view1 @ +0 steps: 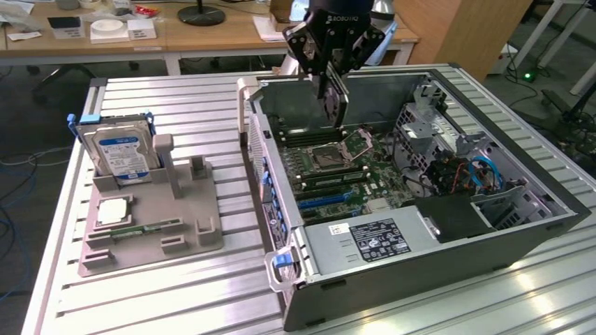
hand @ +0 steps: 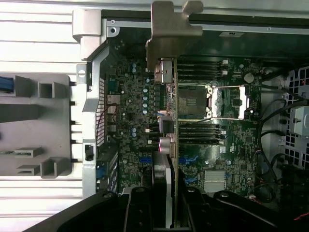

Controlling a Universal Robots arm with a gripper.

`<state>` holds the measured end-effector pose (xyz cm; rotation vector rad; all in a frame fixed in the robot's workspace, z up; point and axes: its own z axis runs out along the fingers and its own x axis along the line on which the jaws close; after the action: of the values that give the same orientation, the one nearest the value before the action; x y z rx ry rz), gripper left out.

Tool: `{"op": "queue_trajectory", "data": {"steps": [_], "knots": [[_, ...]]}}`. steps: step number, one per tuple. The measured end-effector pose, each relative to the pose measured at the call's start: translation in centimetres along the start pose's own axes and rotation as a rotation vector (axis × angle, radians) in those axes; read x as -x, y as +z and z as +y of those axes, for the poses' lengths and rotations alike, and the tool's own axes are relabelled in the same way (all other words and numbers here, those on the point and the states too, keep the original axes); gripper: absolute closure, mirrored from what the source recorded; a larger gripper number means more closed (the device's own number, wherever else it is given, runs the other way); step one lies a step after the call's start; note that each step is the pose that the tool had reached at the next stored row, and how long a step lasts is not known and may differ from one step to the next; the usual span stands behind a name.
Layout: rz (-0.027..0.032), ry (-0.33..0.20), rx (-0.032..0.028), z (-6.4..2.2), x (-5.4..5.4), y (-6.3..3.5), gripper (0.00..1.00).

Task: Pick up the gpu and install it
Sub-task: 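Pick up the gpu and move the gpu toward the slot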

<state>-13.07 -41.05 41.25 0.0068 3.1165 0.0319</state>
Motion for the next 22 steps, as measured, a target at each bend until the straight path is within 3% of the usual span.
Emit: {"op": "queue_trajectory", "data": {"steps": [22], "knots": [[0.0, 0.0, 0.0, 0.01, 2.6, 0.07, 0.72]]}}
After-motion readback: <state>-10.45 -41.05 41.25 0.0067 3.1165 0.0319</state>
